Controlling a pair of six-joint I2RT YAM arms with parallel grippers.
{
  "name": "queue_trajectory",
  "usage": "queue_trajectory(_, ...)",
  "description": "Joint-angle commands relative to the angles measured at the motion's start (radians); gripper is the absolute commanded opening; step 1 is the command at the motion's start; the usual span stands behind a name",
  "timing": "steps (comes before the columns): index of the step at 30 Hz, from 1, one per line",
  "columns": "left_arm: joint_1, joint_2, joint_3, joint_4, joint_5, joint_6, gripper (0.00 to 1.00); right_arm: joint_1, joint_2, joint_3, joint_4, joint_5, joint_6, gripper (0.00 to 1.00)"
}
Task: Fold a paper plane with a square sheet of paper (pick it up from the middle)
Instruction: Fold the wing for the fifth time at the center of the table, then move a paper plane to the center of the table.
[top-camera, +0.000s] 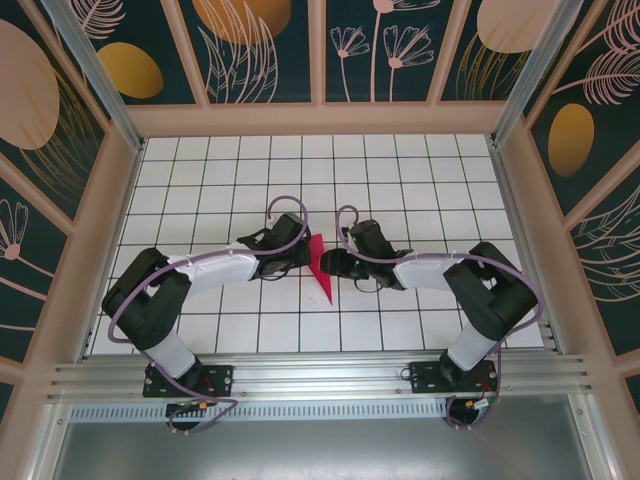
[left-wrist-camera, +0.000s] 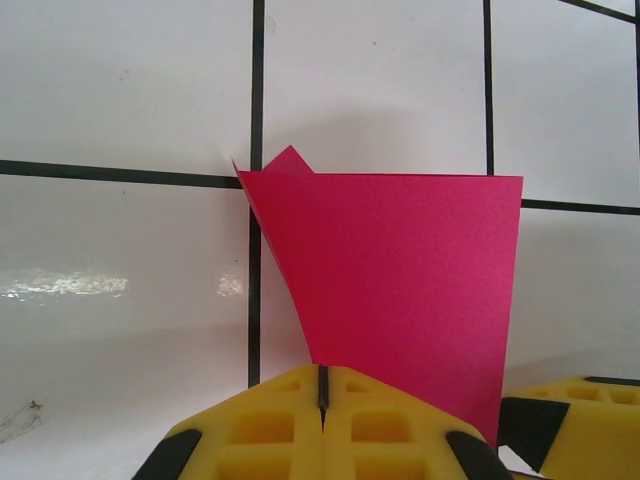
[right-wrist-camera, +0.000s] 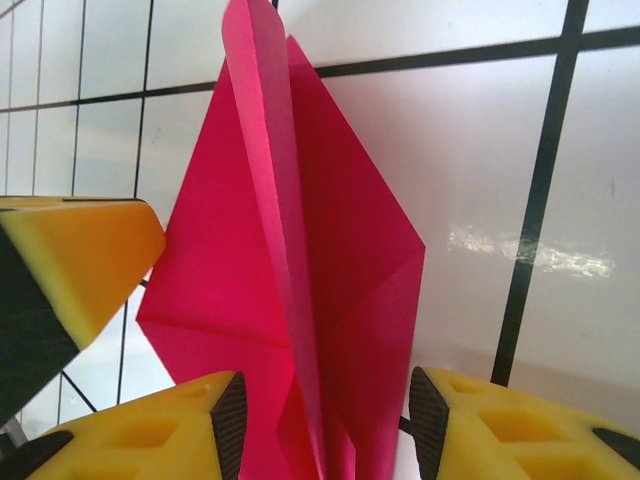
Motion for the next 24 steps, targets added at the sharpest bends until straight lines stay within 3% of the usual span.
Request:
queue_trajectory(1, -0.005, 0.004, -0.036, 0.016, 0.008, -0.009, 0.0, 0.012, 0.014, 0.03, -0.011, -0.036, -0.039, 0.5)
queue_trajectory(7, -0.005, -0.003, -0.046, 0.031, 0.024, -0.024, 0.01, 0.036, 0.043, 0.042, 0.02, -0.124, -0.071, 0.49)
queue_trajectory(15, -0.005, -0.021, -0.057, 0.023, 0.012, -0.021, 0.01, 0.068, 0.074, 0.091, -0.093, -0.034, -0.122, 0.43)
queue_trajectory(24, -0.004, -0.038, -0.051, 0.01, 0.003, -0.014, 0.01, 0.124, 0.076, 0.137, -0.213, 0.155, -0.169, 0.36)
